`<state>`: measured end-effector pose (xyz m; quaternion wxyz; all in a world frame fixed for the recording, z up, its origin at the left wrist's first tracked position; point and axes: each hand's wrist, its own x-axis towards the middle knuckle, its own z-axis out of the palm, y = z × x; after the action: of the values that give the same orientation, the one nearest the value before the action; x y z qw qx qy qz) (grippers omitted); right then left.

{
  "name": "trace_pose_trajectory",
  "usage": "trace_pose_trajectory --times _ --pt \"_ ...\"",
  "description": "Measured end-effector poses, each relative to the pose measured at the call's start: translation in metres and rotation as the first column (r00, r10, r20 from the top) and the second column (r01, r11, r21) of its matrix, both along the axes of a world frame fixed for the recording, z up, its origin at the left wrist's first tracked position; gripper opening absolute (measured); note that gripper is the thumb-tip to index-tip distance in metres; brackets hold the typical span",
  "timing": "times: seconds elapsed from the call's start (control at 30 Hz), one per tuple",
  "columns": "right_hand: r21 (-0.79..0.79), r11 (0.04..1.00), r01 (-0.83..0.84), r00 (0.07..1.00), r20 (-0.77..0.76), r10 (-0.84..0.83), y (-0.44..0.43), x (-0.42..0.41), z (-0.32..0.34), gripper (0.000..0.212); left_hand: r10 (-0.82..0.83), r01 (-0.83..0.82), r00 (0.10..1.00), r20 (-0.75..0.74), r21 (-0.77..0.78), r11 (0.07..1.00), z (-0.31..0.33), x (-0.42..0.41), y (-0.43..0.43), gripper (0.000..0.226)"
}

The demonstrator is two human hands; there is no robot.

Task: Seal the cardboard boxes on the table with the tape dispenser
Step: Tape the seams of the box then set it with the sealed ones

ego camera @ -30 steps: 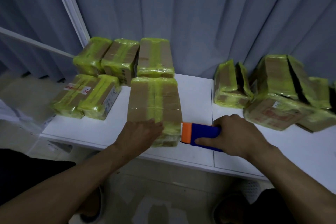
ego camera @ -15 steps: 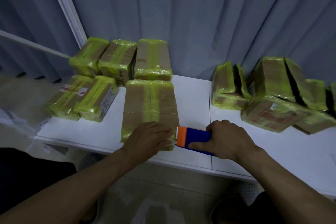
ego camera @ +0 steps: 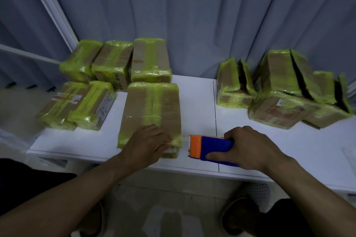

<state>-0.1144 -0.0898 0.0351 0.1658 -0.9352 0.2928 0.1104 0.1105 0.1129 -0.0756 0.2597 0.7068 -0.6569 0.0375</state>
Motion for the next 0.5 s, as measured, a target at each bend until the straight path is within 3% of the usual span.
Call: trace_pose_trajectory --times 0.5 --pt "0.201 0.979 -0.04 0.997 0.074 0.025 -0.008 -0.026 -0.015 0.056 -0.14 0.141 0.99 -0.033 0.021 0.99 0.0 0.014 0.029 0.008"
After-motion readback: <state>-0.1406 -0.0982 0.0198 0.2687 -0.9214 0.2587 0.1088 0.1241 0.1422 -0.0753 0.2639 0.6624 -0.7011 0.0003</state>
